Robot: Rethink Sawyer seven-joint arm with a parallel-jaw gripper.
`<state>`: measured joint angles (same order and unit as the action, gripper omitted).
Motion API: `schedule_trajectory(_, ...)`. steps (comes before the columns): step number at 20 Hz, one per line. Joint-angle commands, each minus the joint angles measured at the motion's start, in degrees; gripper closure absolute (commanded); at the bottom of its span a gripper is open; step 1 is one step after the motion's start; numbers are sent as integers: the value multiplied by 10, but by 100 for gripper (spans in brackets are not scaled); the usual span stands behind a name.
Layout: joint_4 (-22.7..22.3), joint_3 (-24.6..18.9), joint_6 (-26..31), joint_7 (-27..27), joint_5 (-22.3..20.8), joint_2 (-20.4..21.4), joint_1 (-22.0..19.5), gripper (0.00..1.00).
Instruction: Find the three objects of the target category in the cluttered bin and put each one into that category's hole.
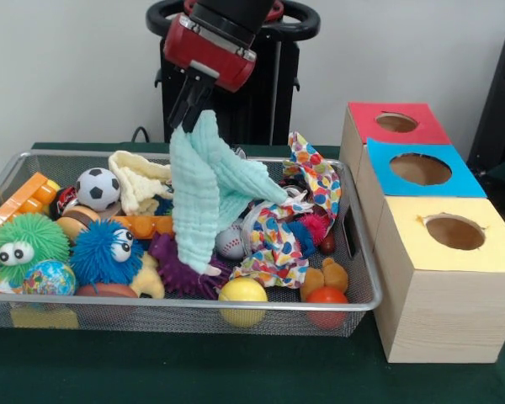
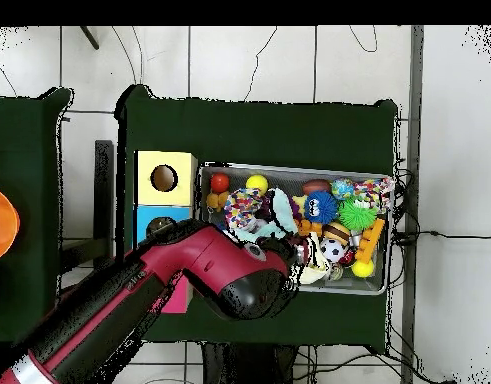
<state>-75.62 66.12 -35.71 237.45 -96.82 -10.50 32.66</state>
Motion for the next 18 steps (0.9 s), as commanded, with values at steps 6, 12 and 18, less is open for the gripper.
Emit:
schedule_trajectory(6, 36, -138, -76, 97, 67, 44, -42, 100)
schedule_trajectory(12, 35, -164, -88, 91, 59, 56, -48, 100)
schedule_trajectory(18, 33, -189, -112, 86, 49, 75, -57, 100)
